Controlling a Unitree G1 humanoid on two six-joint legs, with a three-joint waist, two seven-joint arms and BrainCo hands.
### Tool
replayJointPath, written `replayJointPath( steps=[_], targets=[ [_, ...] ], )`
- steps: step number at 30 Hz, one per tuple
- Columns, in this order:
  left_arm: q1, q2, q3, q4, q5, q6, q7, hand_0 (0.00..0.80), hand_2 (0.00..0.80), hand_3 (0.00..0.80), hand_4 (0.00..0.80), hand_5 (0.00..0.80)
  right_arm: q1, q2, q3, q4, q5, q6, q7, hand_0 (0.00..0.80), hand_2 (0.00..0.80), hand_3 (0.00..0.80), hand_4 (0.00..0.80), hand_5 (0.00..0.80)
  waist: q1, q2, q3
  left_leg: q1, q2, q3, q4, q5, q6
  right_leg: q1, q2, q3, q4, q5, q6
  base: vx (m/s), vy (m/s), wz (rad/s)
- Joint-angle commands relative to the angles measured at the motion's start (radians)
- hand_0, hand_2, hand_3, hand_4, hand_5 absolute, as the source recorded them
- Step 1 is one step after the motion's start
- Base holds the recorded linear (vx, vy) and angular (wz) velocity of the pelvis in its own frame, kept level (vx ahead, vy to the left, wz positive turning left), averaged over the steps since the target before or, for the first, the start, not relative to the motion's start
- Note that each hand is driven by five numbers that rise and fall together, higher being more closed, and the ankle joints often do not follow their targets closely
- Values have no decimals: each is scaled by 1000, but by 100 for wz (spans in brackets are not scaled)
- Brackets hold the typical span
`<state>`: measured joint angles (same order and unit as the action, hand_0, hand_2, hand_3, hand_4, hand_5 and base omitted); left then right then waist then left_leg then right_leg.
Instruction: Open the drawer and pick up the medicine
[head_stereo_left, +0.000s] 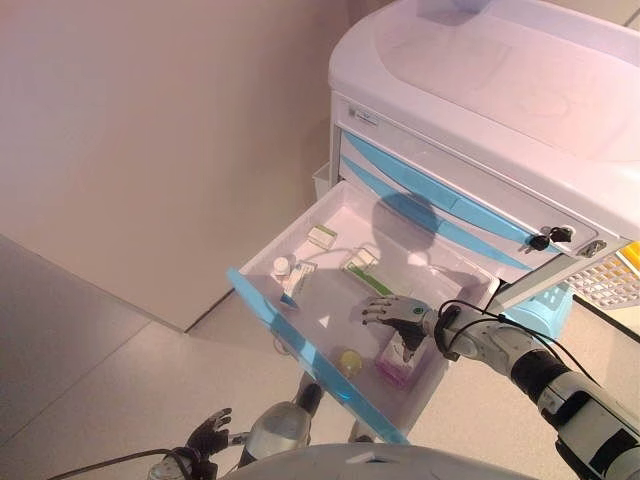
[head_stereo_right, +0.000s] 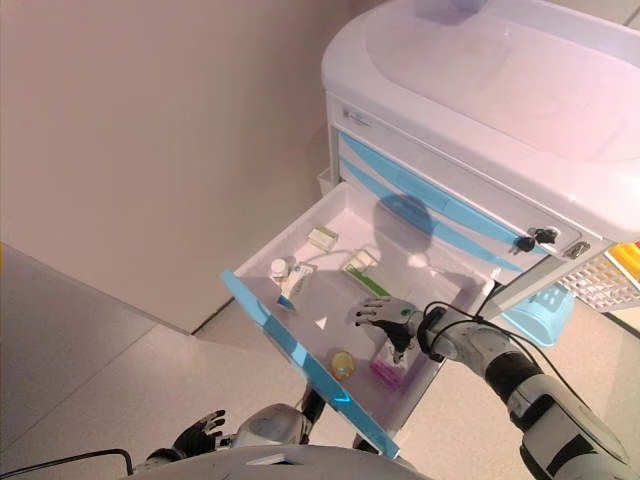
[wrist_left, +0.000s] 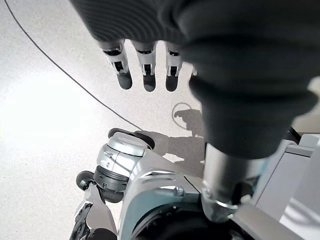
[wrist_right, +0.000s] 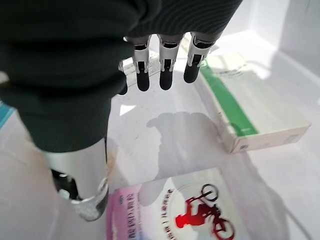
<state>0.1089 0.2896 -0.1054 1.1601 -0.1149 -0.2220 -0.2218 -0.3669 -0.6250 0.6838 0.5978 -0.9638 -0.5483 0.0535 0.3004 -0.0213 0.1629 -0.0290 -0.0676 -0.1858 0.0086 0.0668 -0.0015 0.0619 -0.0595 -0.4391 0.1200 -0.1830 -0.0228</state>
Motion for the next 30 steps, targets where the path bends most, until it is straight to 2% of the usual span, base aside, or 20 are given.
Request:
replayJointPath(
  steps=[1, 14, 30],
  targets=[
    [-32, 10, -48, 17, 33, -25, 6, 0, 0, 0, 0, 0, -16, 11, 47, -25, 33, -33, -5, 0, 0, 0, 0, 0, 18, 4, 0, 3, -58, -4, -16, -74, 2, -5, -48, 11, -23, 63, 72, 0, 0, 0],
    [-20, -6, -43, 29, 58, -35, 15, 0, 0, 0, 0, 0, 14, 57, 51, -30, -2, 2, -49, 0, 0, 0, 0, 0, 26, 17, 0, 3, -63, -21, -27, -66, -1, -3, -51, 0, -25, 61, 72, -1, 3, 2],
    [-22, -8, -36, 38, 67, -44, 7, 0, 0, 0, 0, 0, 23, 79, 88, -54, -3, 5, -35, 0, 0, 0, 0, 0, 36, 25, 1, -1, -68, -36, -34, -59, -1, -6, -58, -15, -18, 58, 73, 0, 0, 0]
  ],
)
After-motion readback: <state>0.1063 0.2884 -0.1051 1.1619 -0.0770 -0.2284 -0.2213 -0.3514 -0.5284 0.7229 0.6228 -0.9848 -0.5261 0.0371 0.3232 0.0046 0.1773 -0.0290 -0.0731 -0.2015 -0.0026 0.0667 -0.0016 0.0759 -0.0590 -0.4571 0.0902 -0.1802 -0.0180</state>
